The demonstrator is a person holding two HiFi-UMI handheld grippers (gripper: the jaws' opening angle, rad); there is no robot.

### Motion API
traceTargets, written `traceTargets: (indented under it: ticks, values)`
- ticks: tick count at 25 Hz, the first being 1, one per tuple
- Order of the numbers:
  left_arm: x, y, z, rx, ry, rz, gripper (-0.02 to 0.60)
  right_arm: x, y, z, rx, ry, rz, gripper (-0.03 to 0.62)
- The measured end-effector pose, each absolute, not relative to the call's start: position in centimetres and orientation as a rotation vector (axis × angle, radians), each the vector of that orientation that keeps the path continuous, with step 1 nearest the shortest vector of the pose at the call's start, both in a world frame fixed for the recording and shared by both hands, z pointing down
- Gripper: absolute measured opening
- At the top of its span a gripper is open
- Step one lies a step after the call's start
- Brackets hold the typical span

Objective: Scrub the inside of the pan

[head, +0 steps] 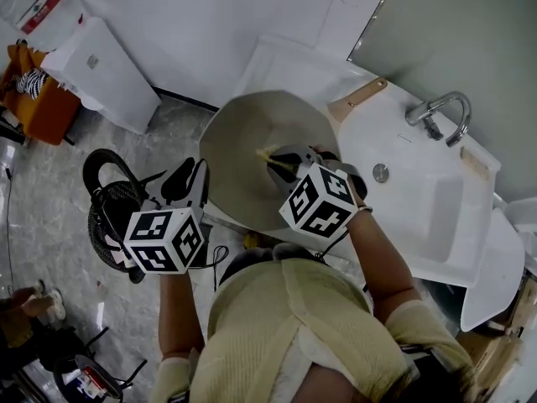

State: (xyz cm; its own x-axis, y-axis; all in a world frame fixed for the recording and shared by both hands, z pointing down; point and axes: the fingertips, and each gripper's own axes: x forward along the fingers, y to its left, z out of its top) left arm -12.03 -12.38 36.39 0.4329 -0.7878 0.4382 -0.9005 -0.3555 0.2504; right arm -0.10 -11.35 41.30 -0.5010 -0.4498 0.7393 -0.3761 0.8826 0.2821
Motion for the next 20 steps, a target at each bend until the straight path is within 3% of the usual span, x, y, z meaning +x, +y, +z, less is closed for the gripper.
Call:
traceTargets:
  ticks: [20]
  values:
    - [-7.3,-12.2,34.8,2.341,-1.353,0.318,0.101,5.8,-12.7,35.5,1.119,-2.47,0.329,0.053]
